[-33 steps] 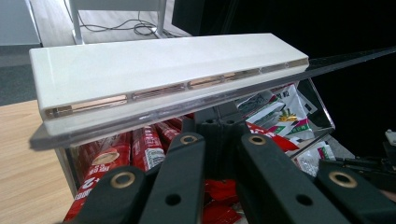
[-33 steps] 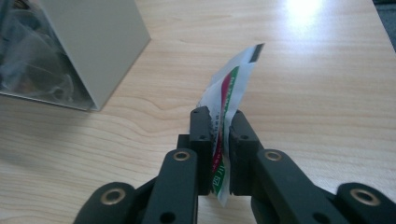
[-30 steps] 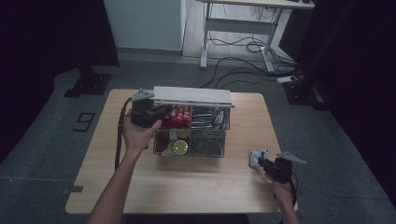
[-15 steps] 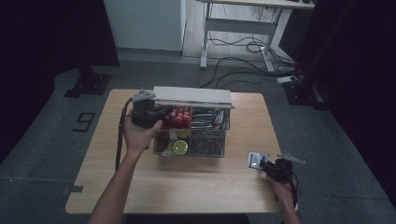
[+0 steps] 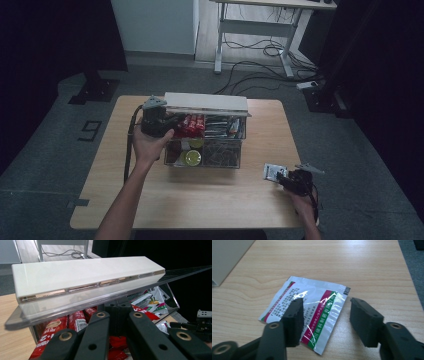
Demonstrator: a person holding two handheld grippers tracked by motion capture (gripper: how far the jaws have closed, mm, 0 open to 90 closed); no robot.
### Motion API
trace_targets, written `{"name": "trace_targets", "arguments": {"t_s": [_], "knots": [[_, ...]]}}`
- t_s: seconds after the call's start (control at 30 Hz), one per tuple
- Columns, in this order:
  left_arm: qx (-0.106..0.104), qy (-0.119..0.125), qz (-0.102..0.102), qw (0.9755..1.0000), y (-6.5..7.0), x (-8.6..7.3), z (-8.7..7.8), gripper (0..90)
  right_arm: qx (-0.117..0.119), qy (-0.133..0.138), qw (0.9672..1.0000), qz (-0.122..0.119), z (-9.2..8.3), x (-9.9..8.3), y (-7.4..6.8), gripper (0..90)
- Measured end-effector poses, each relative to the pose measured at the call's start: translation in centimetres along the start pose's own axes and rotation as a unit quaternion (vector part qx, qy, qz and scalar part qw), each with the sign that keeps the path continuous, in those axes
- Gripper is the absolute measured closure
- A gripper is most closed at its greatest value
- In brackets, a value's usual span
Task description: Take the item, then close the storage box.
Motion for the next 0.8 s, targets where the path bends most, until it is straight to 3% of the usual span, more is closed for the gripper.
{"name": "trace_targets", "arguments": {"t_s": [0.23, 0.8], "knots": [[0.000, -0.001, 0.001, 1.0000, 0.1, 0.0, 0.1, 89.7, -0.016, 0.010, 0.9998, 0.009, -0.7, 0.3, 0.6, 34.0], [-0.002, -0.001, 0.002, 1.0000, 0.1, -0.1, 0.2, 90.0, 0.005, 0.045, 0.9990, 0.001, -2.2, 1.1, -0.6, 37.4]]}}
Point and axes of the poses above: each handheld gripper's, and its own axes: z roughly forward along the jaws, x roughly out of its top, y roughly to its right, the point moved 10 cm from there along z, roughly forward along the jaws, and after that the axes turned 9 degrees about -y, right-handed, at the moved point
